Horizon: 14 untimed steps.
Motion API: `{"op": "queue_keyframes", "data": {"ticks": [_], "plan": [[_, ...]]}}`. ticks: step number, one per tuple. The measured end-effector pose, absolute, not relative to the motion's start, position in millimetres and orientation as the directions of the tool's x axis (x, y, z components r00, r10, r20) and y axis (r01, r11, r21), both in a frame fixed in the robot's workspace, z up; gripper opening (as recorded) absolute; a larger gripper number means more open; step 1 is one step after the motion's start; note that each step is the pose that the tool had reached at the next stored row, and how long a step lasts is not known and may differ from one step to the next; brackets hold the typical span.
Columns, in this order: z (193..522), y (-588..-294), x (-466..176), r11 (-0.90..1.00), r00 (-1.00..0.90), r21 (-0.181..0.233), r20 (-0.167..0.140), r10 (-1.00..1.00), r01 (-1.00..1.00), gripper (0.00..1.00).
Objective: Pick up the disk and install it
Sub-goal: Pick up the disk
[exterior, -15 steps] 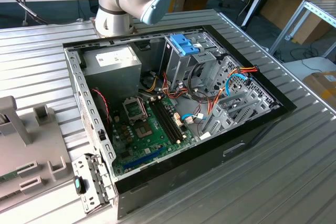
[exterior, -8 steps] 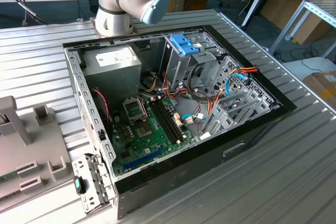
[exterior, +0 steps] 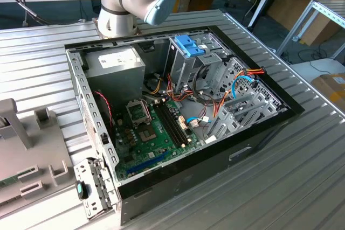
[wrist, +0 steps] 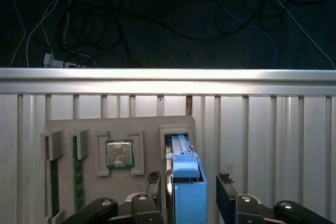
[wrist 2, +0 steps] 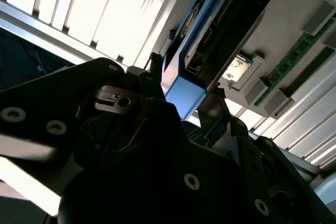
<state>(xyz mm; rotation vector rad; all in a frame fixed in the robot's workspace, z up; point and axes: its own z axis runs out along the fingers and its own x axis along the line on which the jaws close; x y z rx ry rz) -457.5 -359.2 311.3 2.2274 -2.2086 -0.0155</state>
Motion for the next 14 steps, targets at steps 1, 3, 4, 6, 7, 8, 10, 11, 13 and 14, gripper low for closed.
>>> {"op": "queue_keyframes", "data": {"ticks": [1,3,4,6,7,8,10,11,13,14], "plan": [[311.3,-359.2,-457.4,-0.009,0.009,0.01,-0.004,-1.0,-1.0,0.54],[311.3,-359.2,-456.1,-0.01,0.01,0.01,-0.004,-1.0,-1.0,0.54],[311.2,-359.2,-456.0,-0.01,0.01,0.01,-0.004,-1.0,-1.0,0.54],[311.3,-359.2,-455.9,-0.01,0.01,0.01,-0.004,-1.0,-1.0,0.54],[311.3,-359.2,-455.9,-0.01,0.01,0.01,-0.004,-1.0,-1.0,0.54],[311.3,-359.2,-455.9,-0.01,0.01,0.01,-0.004,-1.0,-1.0,0.54],[311.3,-359.2,-455.9,-0.01,0.01,0.01,-0.003,-1.0,-1.0,0.53],[311.3,-359.2,-455.9,-0.01,0.01,0.01,-0.003,-1.0,-1.0,0.46],[311.3,-359.2,-455.9,-0.01,0.01,0.01,-0.003,-1.0,-1.0,0.4],[311.3,-359.2,-455.9,-0.01,0.01,0.011,-0.003,-1.0,-1.0,0.37]]}}
